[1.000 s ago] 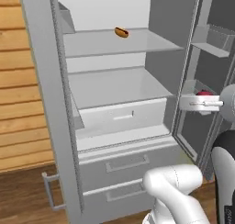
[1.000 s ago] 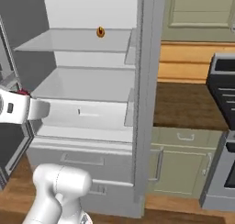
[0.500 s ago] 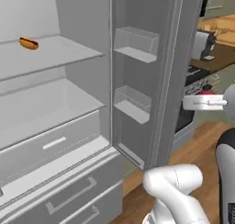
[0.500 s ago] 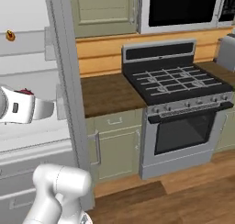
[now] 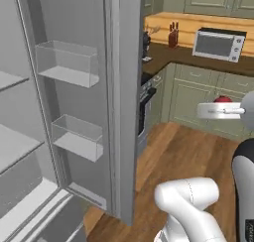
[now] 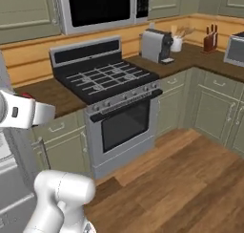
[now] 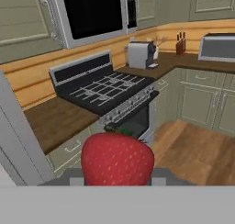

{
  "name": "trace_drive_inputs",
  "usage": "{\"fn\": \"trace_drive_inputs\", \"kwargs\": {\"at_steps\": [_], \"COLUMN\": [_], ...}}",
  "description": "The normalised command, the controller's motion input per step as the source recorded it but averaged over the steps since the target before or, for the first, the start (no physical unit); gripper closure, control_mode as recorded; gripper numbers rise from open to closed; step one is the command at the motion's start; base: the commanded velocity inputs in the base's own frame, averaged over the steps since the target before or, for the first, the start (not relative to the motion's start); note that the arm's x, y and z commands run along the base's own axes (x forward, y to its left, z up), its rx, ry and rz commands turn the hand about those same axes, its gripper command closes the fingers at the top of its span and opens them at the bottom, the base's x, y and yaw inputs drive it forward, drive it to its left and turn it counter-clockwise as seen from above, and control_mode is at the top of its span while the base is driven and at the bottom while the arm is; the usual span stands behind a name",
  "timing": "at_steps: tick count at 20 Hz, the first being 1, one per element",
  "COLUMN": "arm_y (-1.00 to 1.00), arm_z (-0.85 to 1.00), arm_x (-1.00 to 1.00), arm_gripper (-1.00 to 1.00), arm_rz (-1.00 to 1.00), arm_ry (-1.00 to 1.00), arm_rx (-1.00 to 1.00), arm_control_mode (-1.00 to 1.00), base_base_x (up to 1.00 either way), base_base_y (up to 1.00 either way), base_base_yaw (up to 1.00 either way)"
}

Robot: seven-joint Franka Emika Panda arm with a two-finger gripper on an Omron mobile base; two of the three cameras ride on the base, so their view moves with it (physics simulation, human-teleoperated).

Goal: Take the strawberry from the fridge and place it on top of the pancake, located on the dining counter.

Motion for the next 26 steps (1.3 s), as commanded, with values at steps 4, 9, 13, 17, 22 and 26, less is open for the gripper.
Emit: {"fn": "trace_drive_inputs", "kwargs": {"at_steps": [4,9,13,17,22,26], "arm_y": [0.0,0.0,0.0,0.0,0.0,0.0], "arm_z": [0.0,0.0,0.0,0.0,0.0,0.0], "arm_x": [0.0,0.0,0.0,0.0,0.0,0.0], "arm_gripper": [1.0,1.0,1.0,1.0,1.0,1.0], "arm_rz": [0.0,0.0,0.0,0.0,0.0,0.0], "arm_ry": [0.0,0.0,0.0,0.0,0.0,0.0], "arm_rx": [0.0,0.0,0.0,0.0,0.0,0.0], "arm_control_mode": [1.0,1.0,1.0,1.0,1.0,1.0], "base_base_x": [-0.12,-0.03,-0.01,-0.01,0.0,0.0], "base_base_y": [-0.28,-0.19,-0.11,-0.06,0.0,0.0], "base_base_yaw": [-0.76,-0.82,-0.87,-0.9,-0.92,-0.92]}}
